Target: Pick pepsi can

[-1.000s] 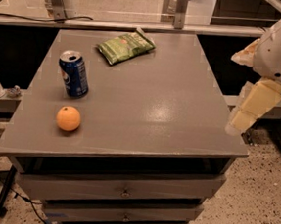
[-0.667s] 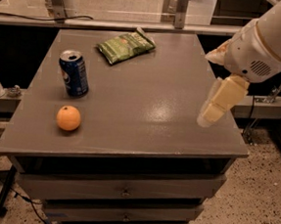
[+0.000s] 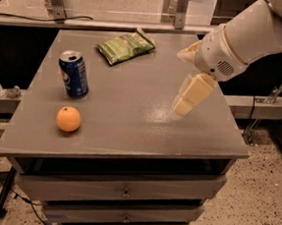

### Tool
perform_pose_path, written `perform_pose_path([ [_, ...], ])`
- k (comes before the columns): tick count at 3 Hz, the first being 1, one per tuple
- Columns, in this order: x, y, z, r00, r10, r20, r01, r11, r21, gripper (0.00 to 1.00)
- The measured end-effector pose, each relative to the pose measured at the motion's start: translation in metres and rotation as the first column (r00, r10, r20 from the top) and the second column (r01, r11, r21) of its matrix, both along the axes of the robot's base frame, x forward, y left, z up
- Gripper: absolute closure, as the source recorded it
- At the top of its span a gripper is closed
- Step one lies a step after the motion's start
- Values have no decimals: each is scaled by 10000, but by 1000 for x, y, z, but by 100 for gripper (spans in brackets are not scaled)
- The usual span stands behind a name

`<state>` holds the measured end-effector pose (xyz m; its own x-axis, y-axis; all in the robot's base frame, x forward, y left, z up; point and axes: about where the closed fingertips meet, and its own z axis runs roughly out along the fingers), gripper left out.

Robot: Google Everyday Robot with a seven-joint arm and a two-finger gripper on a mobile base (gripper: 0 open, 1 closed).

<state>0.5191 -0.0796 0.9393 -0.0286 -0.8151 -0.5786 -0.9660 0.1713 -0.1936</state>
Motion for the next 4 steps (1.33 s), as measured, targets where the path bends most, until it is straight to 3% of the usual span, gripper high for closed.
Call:
perform_pose_path([
  [1, 18, 26, 2, 9968, 484, 633, -528, 9962, 692, 0],
  [2, 52, 90, 0, 9788, 1614, 1264, -1811, 9697, 1640, 0],
  [3, 79, 157, -8, 9519, 2676, 1490, -2987, 9187, 2585, 0],
  [4, 99, 206, -24, 9362, 3202, 1447, -3512, 8674, 3525, 0],
])
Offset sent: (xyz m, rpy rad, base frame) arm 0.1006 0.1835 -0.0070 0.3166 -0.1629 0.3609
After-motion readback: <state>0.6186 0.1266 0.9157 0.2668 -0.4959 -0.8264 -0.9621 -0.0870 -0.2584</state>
